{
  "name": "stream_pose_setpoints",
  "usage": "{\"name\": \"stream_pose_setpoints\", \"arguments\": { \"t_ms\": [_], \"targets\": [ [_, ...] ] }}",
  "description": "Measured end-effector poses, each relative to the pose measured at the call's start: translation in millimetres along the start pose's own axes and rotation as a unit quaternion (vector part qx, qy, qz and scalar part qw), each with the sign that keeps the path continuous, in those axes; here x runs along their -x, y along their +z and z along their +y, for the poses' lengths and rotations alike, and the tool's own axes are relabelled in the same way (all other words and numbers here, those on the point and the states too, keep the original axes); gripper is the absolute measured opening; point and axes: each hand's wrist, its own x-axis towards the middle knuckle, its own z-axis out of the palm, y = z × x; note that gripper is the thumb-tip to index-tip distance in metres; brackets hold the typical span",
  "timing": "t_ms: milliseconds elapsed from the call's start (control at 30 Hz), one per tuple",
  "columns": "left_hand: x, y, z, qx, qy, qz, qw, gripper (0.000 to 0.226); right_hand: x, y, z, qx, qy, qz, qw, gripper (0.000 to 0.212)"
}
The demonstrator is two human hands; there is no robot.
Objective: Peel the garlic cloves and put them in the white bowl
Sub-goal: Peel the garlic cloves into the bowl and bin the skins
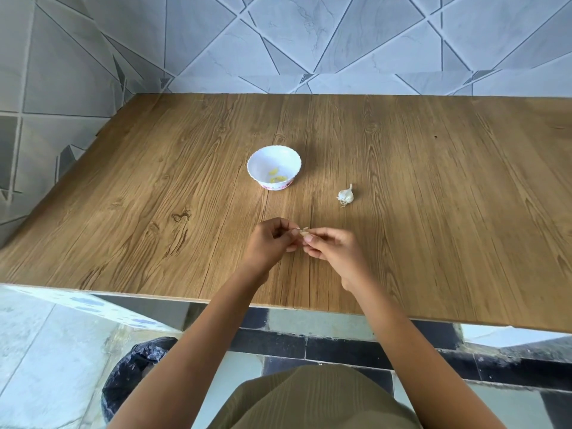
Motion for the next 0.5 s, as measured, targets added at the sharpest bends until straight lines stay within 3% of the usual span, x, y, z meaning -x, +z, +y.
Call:
{"name": "stream_pose_setpoints", "arguments": {
  "t_ms": [133,233,333,500],
  "targets": [
    [-2.6,-4.0,-0.4,0.012,-0.007,0.023,1.000,0.006,1.4,-3.4,0.2,0.001,-0.010,-0.005,1.000,0.015],
    [-6.4,-7.1,-5.3,-0.140,0.050,0.046,0.988,0.011,2.4,-6.1,1.5,0.013,-0.021,-0.006,1.000,0.018],
    [-7.5,-6.7,-6.6,-0.301,0.108,0.044,0.947,0.015,3.7,-7.9,1.1,0.014,-0.029,-0.006,0.999,0.017],
    [-9.5,-5.3,-6.1,-0.346,0.142,0.030,0.927,0.015,3.0,-11.2,2.7,0.033,-0.032,0.017,0.999,0.013]
  ]
}}
